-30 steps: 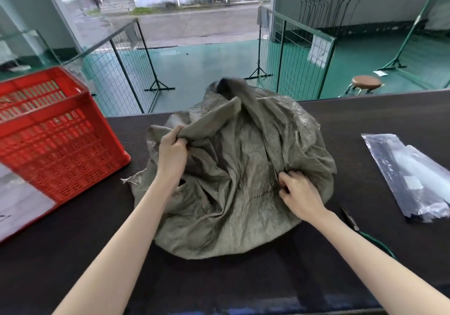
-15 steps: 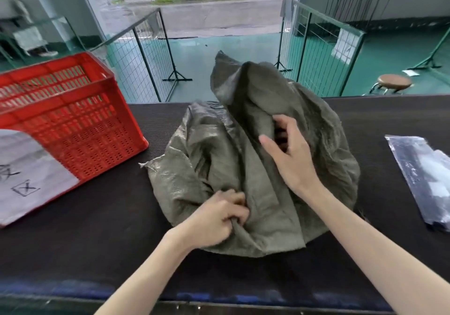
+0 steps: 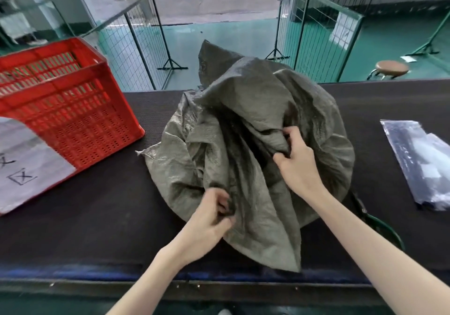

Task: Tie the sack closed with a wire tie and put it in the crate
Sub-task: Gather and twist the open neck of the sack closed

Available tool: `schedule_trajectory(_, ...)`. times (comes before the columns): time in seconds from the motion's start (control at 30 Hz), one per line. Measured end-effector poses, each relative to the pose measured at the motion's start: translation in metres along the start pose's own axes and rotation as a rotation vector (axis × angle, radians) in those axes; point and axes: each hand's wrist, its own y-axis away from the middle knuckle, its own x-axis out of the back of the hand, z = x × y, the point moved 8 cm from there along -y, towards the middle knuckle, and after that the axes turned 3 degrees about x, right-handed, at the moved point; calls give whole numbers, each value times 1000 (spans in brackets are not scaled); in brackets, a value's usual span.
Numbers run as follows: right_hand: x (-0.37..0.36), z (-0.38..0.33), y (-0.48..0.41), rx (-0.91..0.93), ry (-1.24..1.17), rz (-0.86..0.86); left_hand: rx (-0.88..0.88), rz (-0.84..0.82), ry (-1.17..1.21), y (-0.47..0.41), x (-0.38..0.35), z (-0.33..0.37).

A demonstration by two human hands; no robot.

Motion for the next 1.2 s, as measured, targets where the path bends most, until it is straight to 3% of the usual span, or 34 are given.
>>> schedule_trajectory(0.07, 15, 13, 13, -46, -11, 85, 145, 345, 68, -1, 17, -11)
schedule_trajectory(0.1, 22, 20, 20, -68, -9, 124, 221, 440, 85, -1, 20, -15)
schedule_trajectory(0.23, 38, 45, 49, -103, -16, 153, 472, 349, 567, -11, -9, -28)
schedule_trajectory(0.4, 36, 67, 81, -15, 108, -51, 541, 254, 797, -29, -29, -14)
schedule_trajectory(0.6, 51, 102, 115, -166, 144, -180, 503, 207, 585, -30, -44, 2)
schedule_trajectory(0.7, 80, 76, 112, -153, 65, -14, 489, 198, 504, -22, -54, -3)
schedule_trajectory(0.8, 103, 28, 97, 13, 75, 146, 522, 174, 497, -8, -66, -19)
schedule_trajectory(0.87, 102, -1, 83, 109, 111, 165, 535, 161, 491, 2, -70, -26)
schedule_trajectory(1.07, 46, -54, 43, 321, 313, -42, 497, 180, 457, 25, -61, -31)
schedule_trajectory(1.2, 6, -54, 25, 331, 513, -176, 500, 205, 440, 41, -57, -31)
